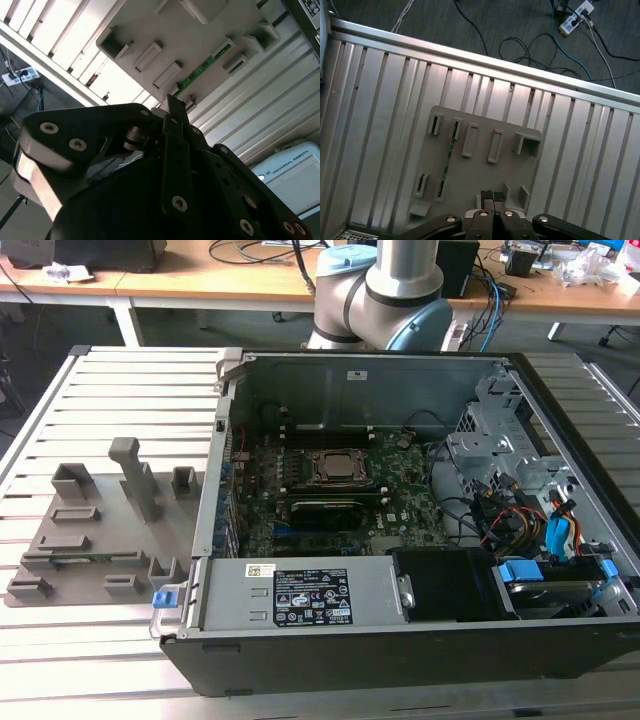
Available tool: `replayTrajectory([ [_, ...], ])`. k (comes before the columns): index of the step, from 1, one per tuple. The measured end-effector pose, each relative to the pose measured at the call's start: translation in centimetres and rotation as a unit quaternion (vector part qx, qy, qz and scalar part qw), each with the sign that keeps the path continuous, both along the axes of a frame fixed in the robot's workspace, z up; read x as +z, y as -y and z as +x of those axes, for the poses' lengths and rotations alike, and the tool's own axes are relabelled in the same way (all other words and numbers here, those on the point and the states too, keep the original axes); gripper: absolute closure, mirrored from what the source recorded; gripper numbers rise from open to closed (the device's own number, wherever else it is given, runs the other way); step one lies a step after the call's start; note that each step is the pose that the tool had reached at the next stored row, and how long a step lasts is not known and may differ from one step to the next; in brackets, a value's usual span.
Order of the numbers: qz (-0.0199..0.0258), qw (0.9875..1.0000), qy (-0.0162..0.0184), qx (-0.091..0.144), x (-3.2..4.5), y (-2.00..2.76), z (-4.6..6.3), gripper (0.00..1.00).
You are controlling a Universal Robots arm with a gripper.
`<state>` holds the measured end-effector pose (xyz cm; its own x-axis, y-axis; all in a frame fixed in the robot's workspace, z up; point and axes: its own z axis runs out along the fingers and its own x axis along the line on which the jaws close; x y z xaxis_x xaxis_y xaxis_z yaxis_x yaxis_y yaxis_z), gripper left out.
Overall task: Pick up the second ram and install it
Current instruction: 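Pick up the second ram and move it above second insertion slot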
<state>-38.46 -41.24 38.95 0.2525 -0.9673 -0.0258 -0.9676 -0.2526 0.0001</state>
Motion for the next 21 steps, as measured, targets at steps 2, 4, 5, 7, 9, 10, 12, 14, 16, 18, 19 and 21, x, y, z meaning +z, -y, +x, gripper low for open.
replayTrajectory([
  [2, 0.0, 0.9997, 0.0, 0.023, 0.0, 0.0, 0.0, 0.89],
  [4, 0.0, 0.9992, 0.0, 0.041, 0.0, 0.0, 0.0, 0.89],
  [5, 0.0, 0.9986, 0.0, 0.052, 0.0, 0.0, 0.0, 0.89],
  [7, 0.0, 0.9978, 0.0, 0.067, 0.0, 0.0, 0.0, 0.89],
  [9, 0.0, 0.9972, 0.0, 0.075, 0.0, 0.0, 0.0, 0.89],
  [10, 0.0, 0.9969, 0.0, 0.079, 0.0, 0.0, 0.0, 0.89],
  [12, 0.0, 0.996, 0.0, 0.089, 0.0, 0.0, 0.0, 0.89],
  [14, 0.0, 0.9948, 0.0, 0.101, 0.0, 0.0, 0.0, 0.89],
  [16, 0.0, 0.9925, 0.0, 0.122, 0.0, 0.0, 0.0, 0.89],
  [18, 0.0, 0.9903, 0.0, 0.139, 0.0, 0.0, 0.0, 0.89],
  [19, 0.0, 0.9888, 0.0, 0.149, 0.0, 0.0, 0.0, 0.89],
  [21, 0.0, 0.986, 0.0, 0.167, 0.0, 0.0, 0.0, 0.89],
])
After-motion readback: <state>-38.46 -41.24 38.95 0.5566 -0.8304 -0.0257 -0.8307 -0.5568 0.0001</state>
